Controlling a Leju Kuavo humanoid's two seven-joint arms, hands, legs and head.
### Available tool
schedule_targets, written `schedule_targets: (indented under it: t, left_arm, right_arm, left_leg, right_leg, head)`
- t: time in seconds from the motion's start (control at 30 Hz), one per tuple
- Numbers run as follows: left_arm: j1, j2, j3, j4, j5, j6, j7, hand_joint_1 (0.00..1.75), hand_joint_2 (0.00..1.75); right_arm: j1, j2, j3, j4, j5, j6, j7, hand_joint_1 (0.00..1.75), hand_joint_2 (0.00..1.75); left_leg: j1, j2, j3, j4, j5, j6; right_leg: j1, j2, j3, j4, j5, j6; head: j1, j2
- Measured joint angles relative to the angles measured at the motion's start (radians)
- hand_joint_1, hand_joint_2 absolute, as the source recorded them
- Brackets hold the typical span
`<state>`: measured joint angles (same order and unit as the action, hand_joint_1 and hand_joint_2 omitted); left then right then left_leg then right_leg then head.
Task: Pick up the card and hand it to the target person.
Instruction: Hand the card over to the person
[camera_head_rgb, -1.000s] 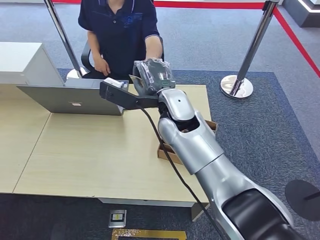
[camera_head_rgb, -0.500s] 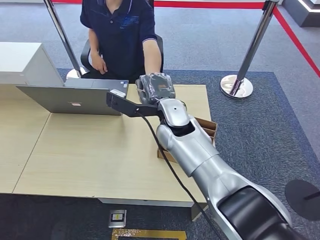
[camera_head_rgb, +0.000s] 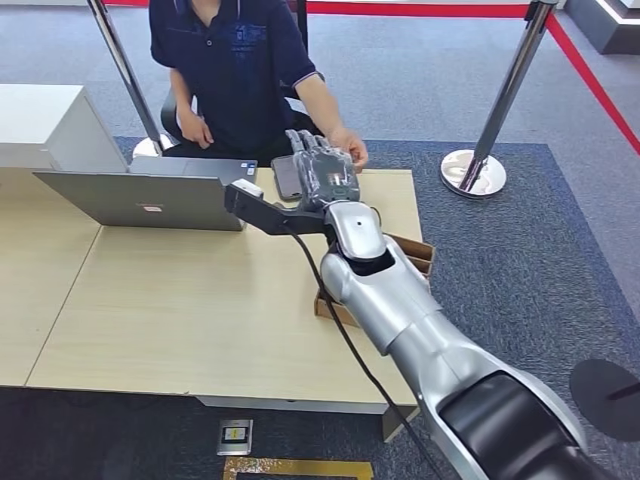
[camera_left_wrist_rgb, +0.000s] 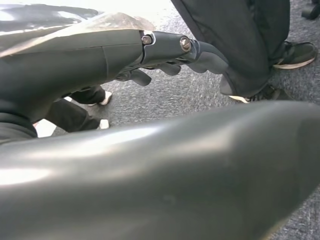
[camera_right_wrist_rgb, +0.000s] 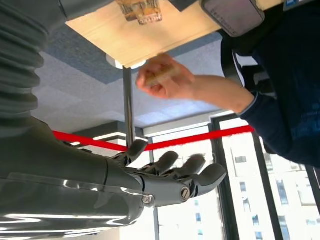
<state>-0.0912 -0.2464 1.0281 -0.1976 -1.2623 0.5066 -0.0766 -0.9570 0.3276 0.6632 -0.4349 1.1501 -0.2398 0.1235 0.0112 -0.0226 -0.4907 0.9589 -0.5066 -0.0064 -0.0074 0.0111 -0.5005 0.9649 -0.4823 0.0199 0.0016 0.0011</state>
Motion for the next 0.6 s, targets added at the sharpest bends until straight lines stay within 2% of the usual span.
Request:
schedule_targets:
  t: [0.13, 0.23, 0.33, 0.43, 0.47, 0.53, 0.6]
  left_arm:
    - [0.001, 0.0, 0.0, 0.001, 0.013, 0.0, 0.0, 0.0, 0.0]
    - [0.002, 0.0, 0.001, 0.002, 0.025, 0.001, 0.0, 0.0, 0.0]
    - [0.004, -0.002, 0.004, 0.003, 0.038, 0.003, 0.001, 0.0, 0.0]
    - [0.006, -0.007, 0.014, 0.003, 0.058, 0.012, 0.003, 0.0, 0.0]
    - [0.009, -0.009, 0.019, 0.004, 0.064, 0.015, 0.003, 0.0, 0.0]
    - [0.015, -0.012, 0.029, 0.004, 0.073, 0.02, 0.002, 0.0, 0.0]
    - [0.016, -0.015, 0.035, 0.004, 0.079, 0.021, -0.004, 0.0, 0.0]
  right_arm:
    - [0.036, -0.04, -0.006, -0.046, 0.017, -0.088, -0.011, 0.0, 0.0]
    - [0.135, -0.106, -0.037, -0.16, 0.066, -0.165, -0.007, 0.0, 0.0]
    - [0.295, -0.18, -0.107, -0.331, 0.145, -0.24, 0.01, 0.0, 0.0]
    - [0.538, -0.24, -0.24, -0.588, 0.188, -0.386, 0.028, 0.0, 0.0]
    - [0.632, -0.252, -0.297, -0.688, 0.165, -0.424, -0.002, 0.0, 0.0]
    - [0.809, -0.256, -0.433, -0.88, 0.066, -0.457, -0.124, 0.0, 0.0]
    - [0.936, -0.24, -0.564, -1.028, -0.048, -0.465, -0.252, 0.0, 0.0]
  left_leg:
    - [0.0, 0.0, 0.0, 0.0, 0.0, 0.0]
    - [0.0, -0.001, 0.0, 0.0, 0.0, 0.0]
    - [0.0, -0.002, 0.0, 0.0, -0.001, 0.001]
    - [0.0, -0.004, 0.0, 0.0, -0.003, 0.003]
    - [0.0, -0.005, -0.001, 0.0, -0.004, 0.004]
    - [0.0, -0.005, -0.003, 0.0, -0.006, 0.004]
    - [0.0, -0.003, -0.003, 0.0, -0.007, 0.003]
  right_leg:
    - [0.0, 0.0, 0.0, -0.001, 0.0, 0.0]
    - [0.0, 0.0, 0.001, -0.002, 0.0, 0.0]
    - [0.0, 0.0, 0.001, -0.003, 0.0, 0.0]
    - [0.0, 0.0, 0.003, -0.006, -0.002, 0.002]
    - [0.0, -0.001, 0.003, -0.006, -0.003, 0.003]
    - [0.0, -0.001, 0.002, -0.006, -0.004, 0.004]
    - [0.0, 0.0, -0.001, -0.006, -0.004, 0.004]
  head:
    - [0.0, 0.0]
    - [0.0, 0.0]
    - [0.0, 0.0]
    - [0.0, 0.0]
    - [0.001, 0.0]
    - [0.001, 0.0]
    - [0.002, 0.0]
